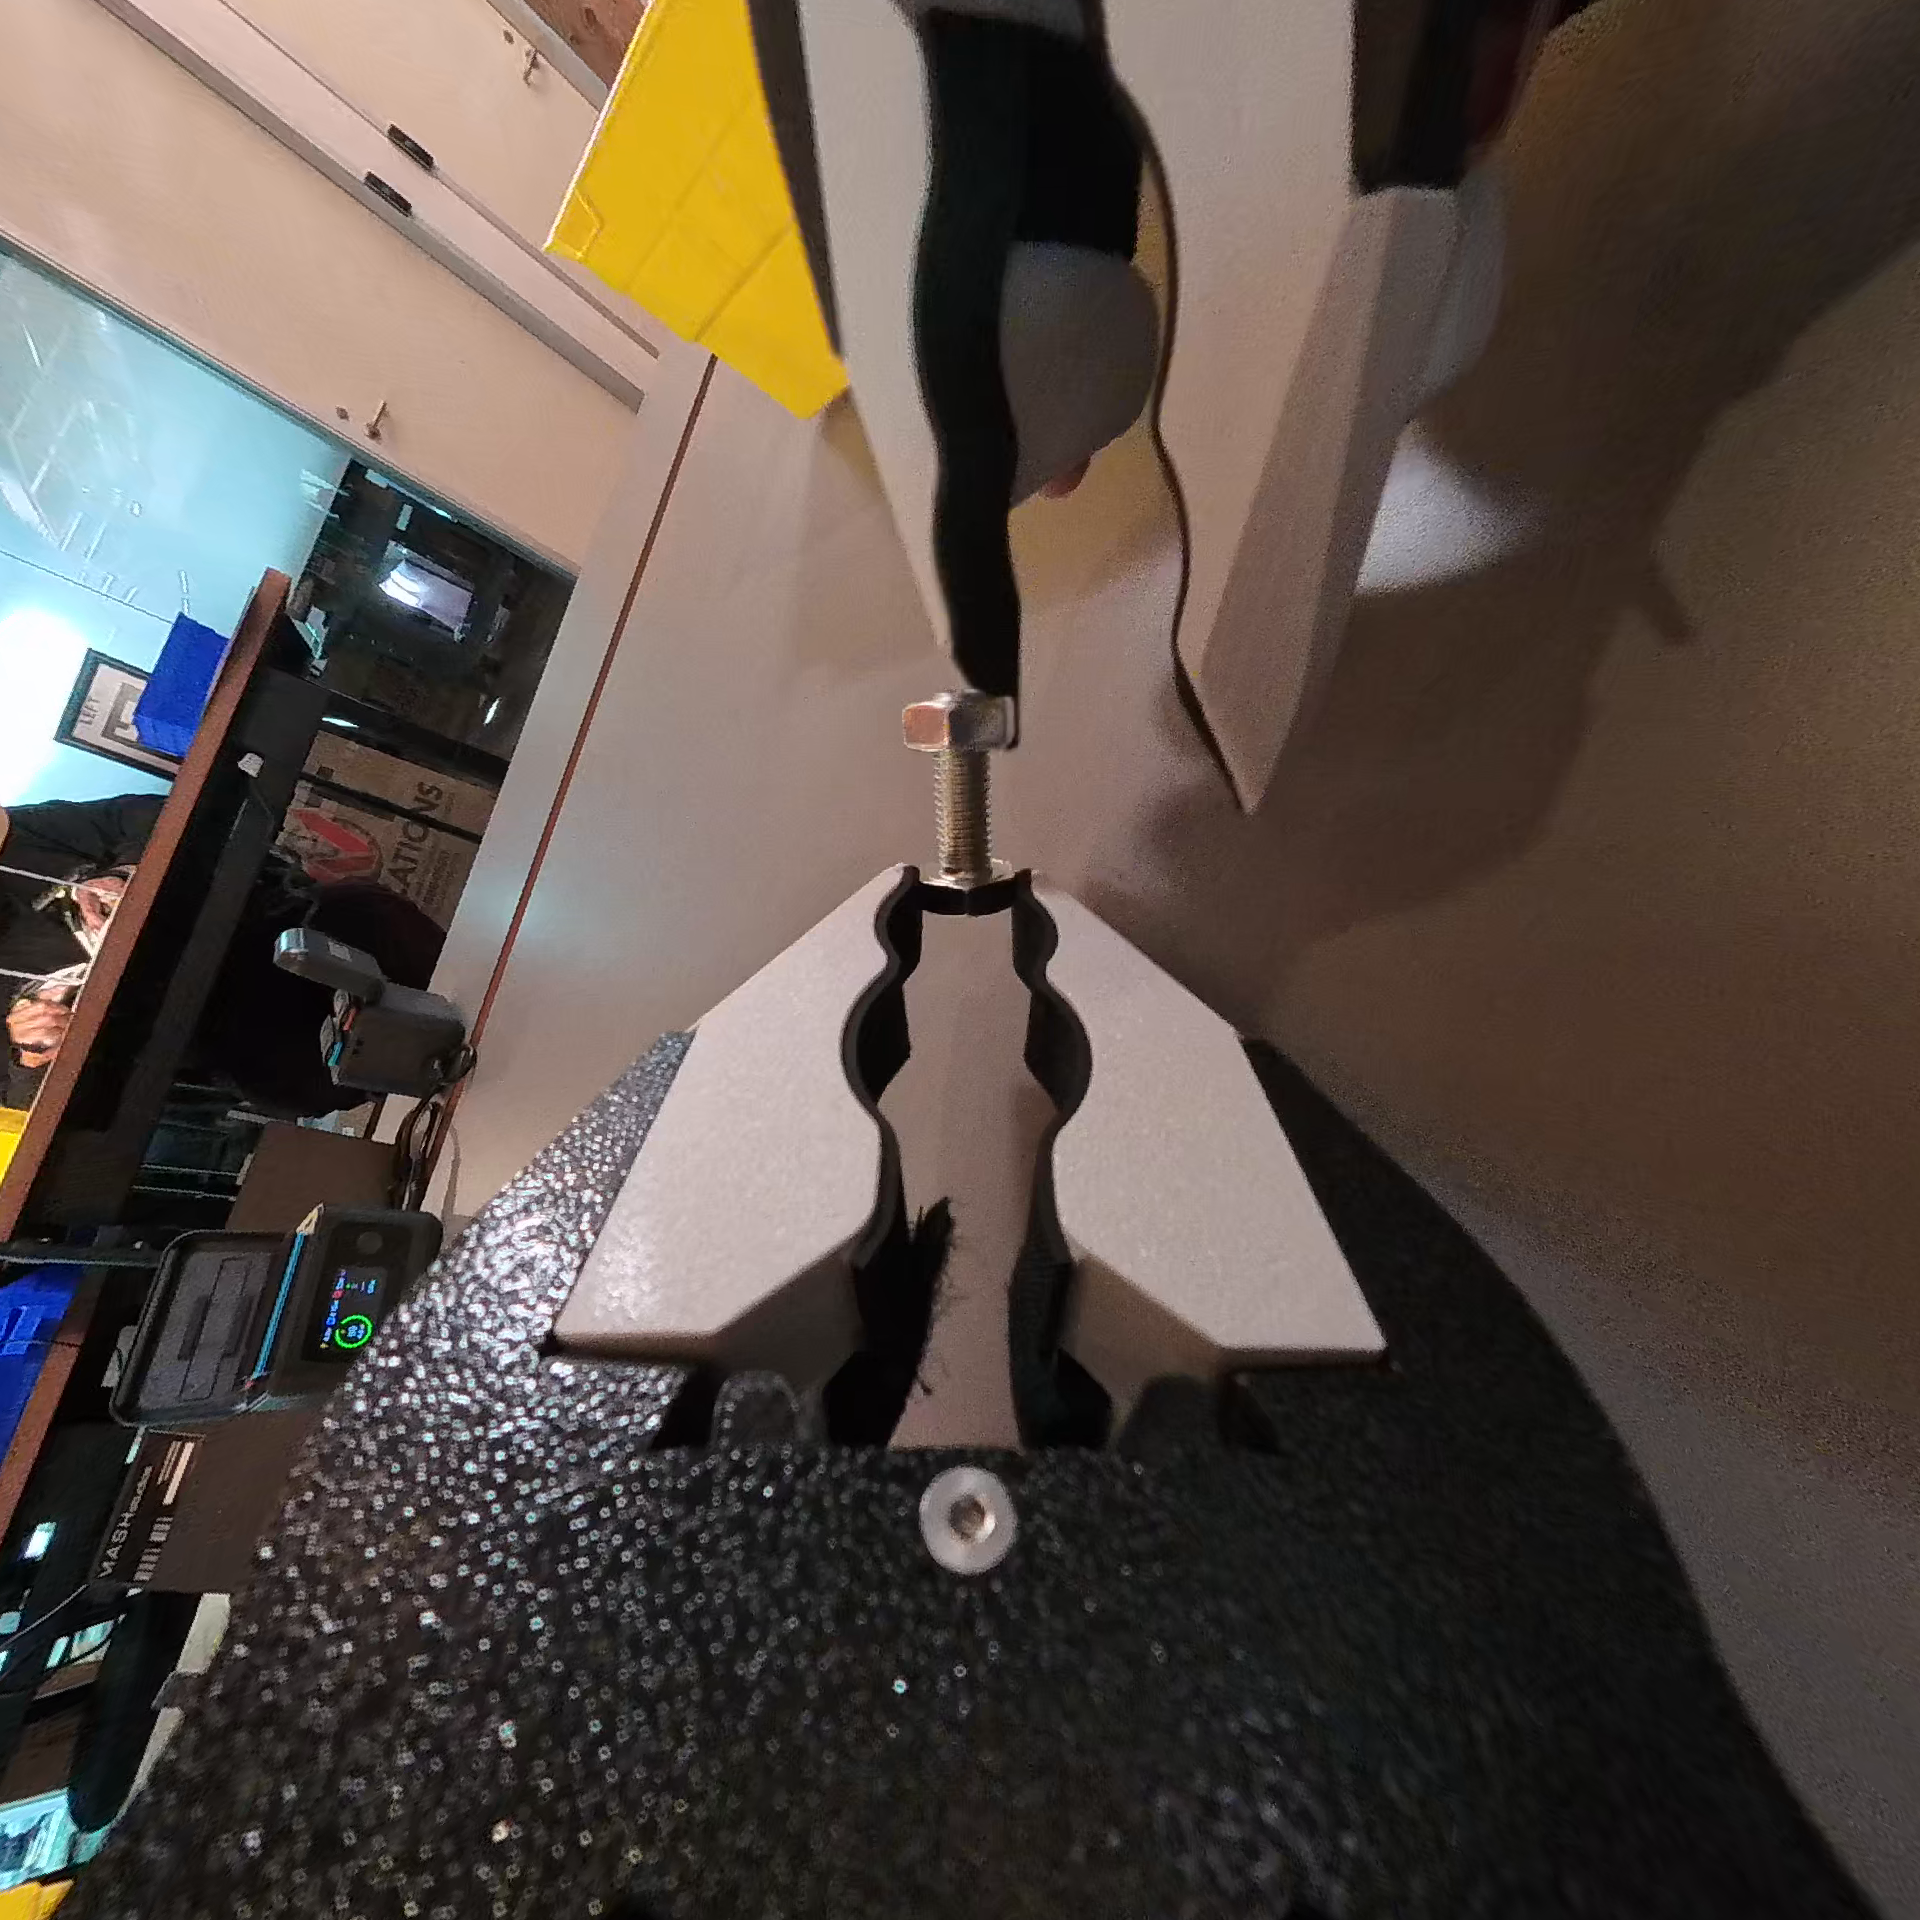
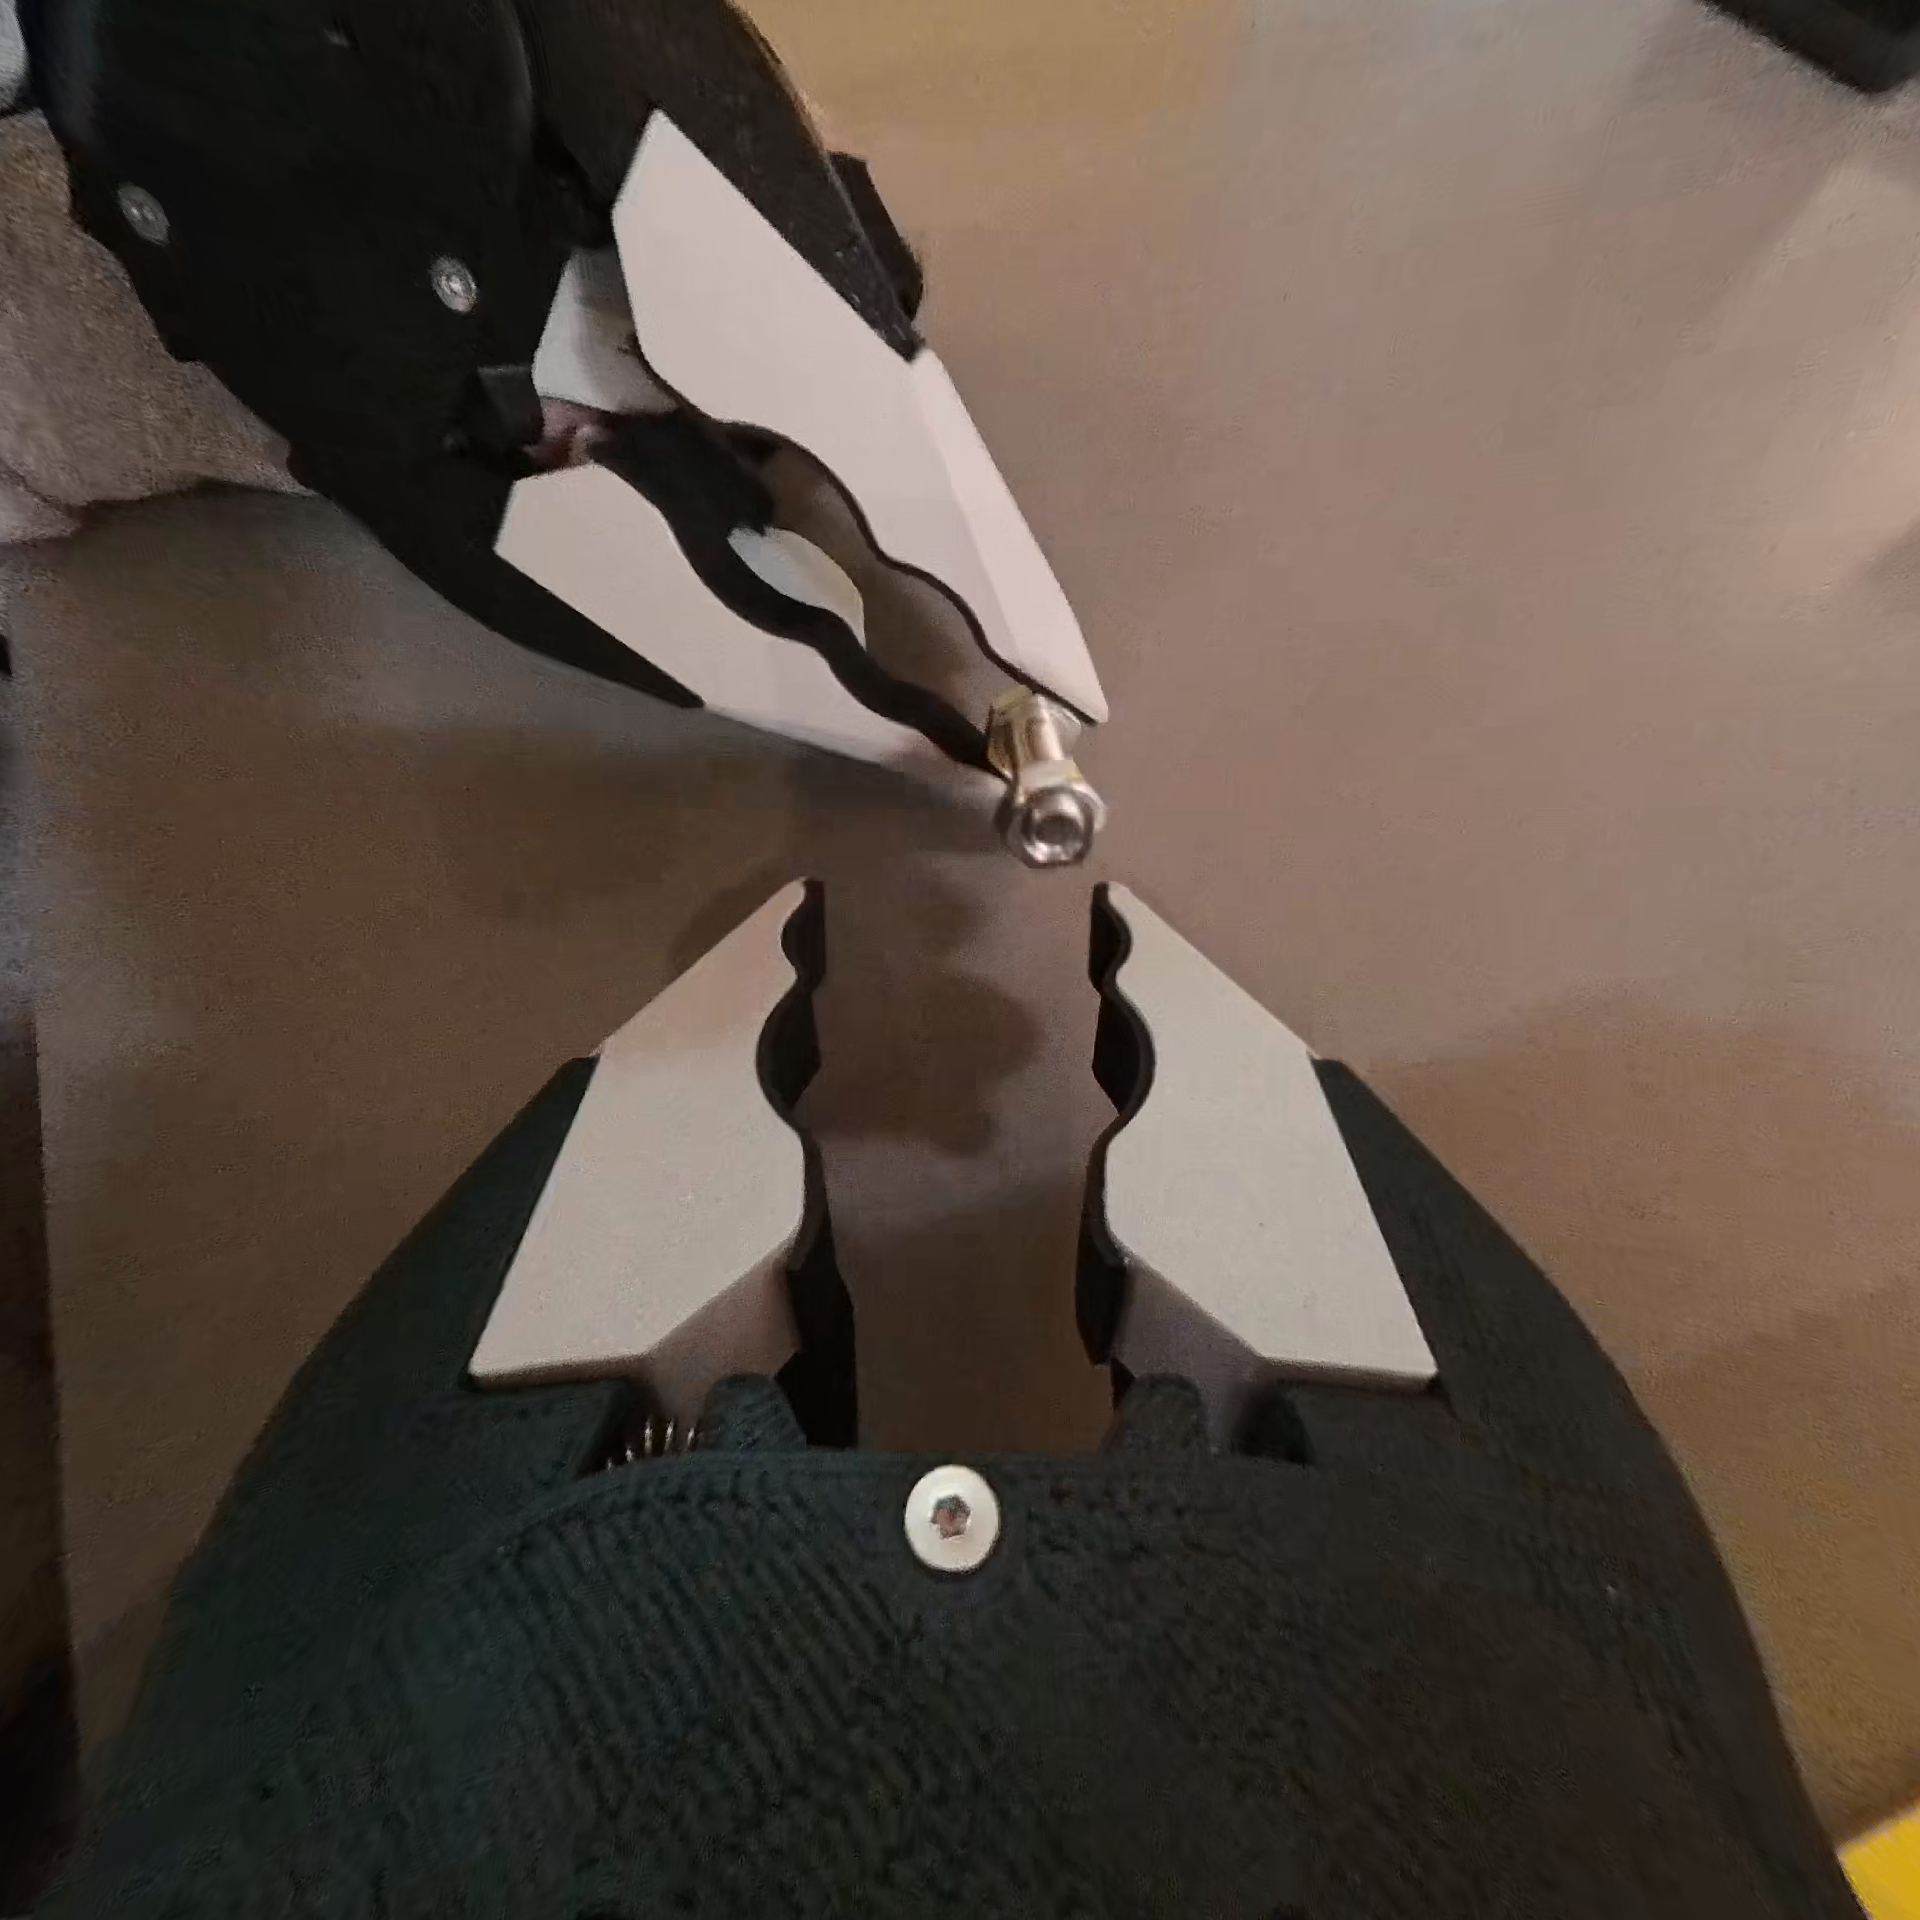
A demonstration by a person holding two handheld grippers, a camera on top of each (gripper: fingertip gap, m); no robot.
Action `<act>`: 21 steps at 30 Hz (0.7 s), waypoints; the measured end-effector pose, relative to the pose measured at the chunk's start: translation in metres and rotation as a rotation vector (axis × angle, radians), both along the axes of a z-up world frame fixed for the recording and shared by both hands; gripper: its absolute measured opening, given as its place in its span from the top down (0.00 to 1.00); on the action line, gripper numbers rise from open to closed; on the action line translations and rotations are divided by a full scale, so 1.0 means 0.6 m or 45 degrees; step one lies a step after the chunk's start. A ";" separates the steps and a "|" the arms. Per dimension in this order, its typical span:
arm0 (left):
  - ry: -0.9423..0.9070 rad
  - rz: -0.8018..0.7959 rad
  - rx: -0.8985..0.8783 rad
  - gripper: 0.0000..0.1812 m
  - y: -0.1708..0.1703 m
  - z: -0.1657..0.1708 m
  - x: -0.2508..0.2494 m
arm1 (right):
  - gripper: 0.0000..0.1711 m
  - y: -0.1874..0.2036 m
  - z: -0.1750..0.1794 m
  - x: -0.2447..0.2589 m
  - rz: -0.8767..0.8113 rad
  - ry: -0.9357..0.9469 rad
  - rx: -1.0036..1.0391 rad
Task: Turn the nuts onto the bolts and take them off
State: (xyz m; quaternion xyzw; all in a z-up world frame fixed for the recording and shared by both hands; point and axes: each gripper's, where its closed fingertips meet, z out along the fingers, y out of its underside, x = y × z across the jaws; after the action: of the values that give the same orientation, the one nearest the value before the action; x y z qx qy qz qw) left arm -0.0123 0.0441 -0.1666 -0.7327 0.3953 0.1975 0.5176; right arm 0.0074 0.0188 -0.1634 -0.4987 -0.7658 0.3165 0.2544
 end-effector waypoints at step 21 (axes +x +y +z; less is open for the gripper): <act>-0.022 0.010 0.008 0.91 -0.003 0.004 -0.003 | 0.62 -0.036 0.088 -0.034 0.076 0.378 -0.120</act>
State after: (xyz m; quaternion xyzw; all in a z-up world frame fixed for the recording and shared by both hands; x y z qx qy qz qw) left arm -0.0141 0.0423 -0.1641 -0.7343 0.3874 0.1942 0.5225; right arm -0.0132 -0.0029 -0.1108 -0.4349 -0.7185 0.4298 0.3316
